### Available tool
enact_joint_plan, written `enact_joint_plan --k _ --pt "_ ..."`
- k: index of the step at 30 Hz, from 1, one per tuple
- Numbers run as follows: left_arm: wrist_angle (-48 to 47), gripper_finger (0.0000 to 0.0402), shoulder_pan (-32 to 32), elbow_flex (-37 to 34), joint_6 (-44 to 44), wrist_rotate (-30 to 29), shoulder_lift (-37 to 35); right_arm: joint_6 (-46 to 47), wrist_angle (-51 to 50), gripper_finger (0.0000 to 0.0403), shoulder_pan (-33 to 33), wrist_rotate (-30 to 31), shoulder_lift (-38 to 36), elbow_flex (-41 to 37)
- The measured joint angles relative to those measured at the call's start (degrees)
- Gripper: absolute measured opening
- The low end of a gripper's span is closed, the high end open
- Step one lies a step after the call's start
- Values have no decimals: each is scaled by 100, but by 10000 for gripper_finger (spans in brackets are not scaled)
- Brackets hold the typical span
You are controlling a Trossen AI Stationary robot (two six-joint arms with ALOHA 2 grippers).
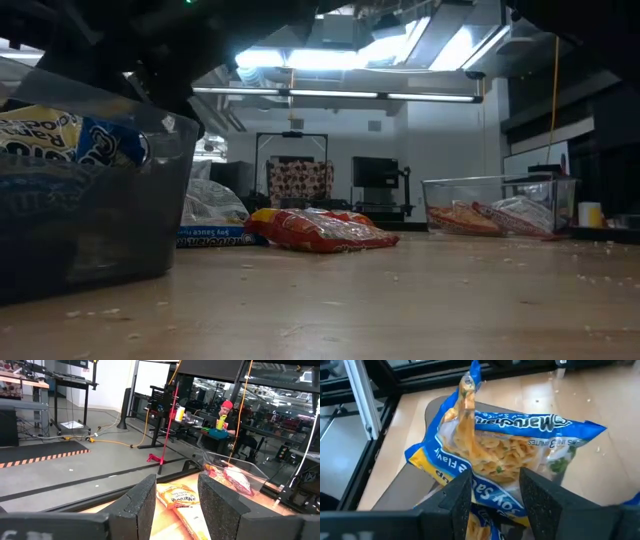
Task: Sort Maruchan noodles
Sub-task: Put the blue noodle pack into the black bin
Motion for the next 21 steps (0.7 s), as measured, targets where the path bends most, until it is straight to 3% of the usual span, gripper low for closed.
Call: enact_joint_plan --k 6,11,13,21 --pt "-1 140 -1 -4 0 -4 0 -498 -1402 154 -156 -109 -191 1100" --pt "1 140 -2 -4 0 -10 -2 -1205 -2109 155 -389 606 -581 903" --pt "-10 140 0 -4 0 -9 -2 -1403 -2468 162 -522 632 -600 914" --pt "-39 140 0 -4 -4 -59 -2 -1922 -1984 266 -894 -19 -272 903"
